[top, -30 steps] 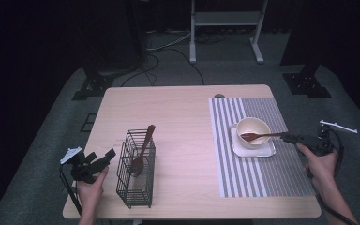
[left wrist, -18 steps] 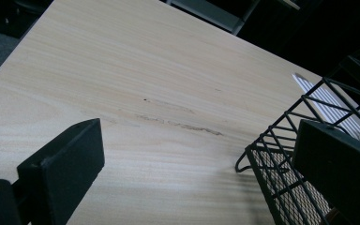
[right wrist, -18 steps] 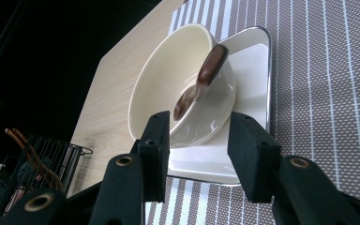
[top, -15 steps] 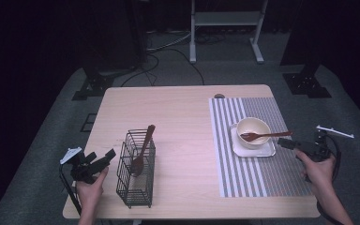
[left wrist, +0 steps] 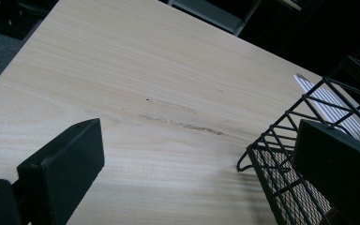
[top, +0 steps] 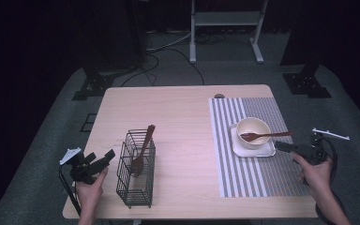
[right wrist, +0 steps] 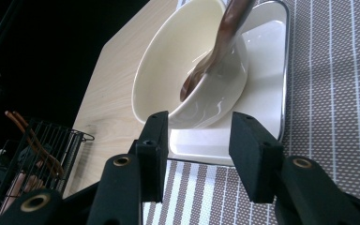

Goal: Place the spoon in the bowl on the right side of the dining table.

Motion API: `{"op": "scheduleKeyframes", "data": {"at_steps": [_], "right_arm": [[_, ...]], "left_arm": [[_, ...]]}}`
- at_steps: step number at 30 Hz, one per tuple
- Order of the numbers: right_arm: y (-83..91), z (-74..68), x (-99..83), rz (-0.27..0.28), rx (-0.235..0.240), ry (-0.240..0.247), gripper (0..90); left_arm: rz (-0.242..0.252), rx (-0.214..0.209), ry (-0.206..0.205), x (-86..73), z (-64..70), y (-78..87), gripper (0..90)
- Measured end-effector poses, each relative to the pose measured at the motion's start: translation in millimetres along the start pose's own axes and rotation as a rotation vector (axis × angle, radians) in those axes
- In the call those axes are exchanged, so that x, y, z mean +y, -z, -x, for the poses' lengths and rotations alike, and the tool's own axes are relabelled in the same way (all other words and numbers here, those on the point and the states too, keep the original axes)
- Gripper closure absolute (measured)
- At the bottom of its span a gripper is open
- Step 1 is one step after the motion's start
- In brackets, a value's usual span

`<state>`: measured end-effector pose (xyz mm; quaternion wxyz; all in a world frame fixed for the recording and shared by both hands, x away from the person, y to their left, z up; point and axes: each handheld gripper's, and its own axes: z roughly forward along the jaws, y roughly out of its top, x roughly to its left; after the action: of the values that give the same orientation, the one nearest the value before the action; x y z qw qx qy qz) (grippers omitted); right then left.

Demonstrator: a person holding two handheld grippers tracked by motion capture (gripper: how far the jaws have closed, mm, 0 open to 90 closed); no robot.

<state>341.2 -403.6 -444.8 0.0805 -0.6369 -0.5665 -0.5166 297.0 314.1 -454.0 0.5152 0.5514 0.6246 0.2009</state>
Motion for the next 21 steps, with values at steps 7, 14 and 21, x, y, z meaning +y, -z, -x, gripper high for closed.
{"op": "scheduleKeyframes", "data": {"at_steps": [7, 14, 21], "right_arm": [[-1.8, -0.1, -5.6, -0.008, 0.008, -0.006, 56.1], [-4.6, 3.1, -11.1, -0.014, 0.013, -0.013, 55.9], [-7.4, 4.2, -17.7, -0.028, 0.012, -0.011, 55.7]], "left_arm": [[0.0, 0.0, -0.003, 0.3, -0.1, 0.3, 1.7], [0.002, 0.001, 0.001, 0.2, -0.4, 0.1, 1.7], [0.003, 0.001, -0.002, 0.2, 0.0, 0.2, 1.7]]}}
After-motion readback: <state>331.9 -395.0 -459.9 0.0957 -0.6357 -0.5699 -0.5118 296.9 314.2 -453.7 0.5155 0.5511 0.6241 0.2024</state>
